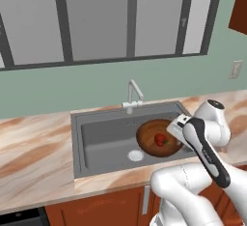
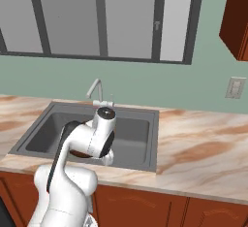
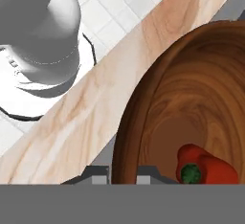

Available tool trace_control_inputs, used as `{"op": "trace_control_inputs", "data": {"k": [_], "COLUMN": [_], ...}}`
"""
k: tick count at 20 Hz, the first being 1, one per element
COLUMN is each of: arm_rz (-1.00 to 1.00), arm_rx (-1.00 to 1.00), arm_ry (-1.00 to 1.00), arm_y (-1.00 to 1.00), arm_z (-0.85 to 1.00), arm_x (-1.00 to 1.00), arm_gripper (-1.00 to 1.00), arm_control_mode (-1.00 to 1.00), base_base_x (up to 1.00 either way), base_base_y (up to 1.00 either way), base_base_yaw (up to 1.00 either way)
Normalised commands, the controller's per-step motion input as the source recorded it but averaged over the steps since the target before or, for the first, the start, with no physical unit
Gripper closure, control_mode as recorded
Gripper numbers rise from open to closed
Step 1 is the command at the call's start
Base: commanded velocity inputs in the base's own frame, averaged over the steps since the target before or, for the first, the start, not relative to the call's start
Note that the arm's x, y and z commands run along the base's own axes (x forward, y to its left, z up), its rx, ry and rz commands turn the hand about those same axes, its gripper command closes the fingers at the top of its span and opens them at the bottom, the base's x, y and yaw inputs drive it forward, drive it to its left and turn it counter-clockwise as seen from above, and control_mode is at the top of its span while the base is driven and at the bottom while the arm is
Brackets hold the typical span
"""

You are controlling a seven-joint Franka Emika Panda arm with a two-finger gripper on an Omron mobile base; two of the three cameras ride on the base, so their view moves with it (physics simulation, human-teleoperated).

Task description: Pick the bell pepper from the cabinet and place it in the bowl. Then pick the bowl and place it in the sink. Then turn on the sink facuet.

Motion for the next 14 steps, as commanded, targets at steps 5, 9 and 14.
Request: {"op": "trace_control_inputs", "data": {"k": [5, 9, 14], "arm_rz": [0.33, 0.24, 0.23], "arm_rx": [0.00, 0.01, 0.00], "arm_ry": [0.04, 0.06, 0.09], "arm_y": [0.00, -0.03, 0.00], "arm_z": [-0.14, -0.02, -0.33], "arm_x": [0.72, 0.79, 0.96], "arm_gripper": [1.00, 1.00, 1.00], "arm_control_mode": [-1.00, -1.00, -1.00], "base_base_x": [0.00, 0.00, 0.00], "base_base_y": [0.00, 0.00, 0.00], "base_base_yaw": [0.00, 0.00, 0.00]}}
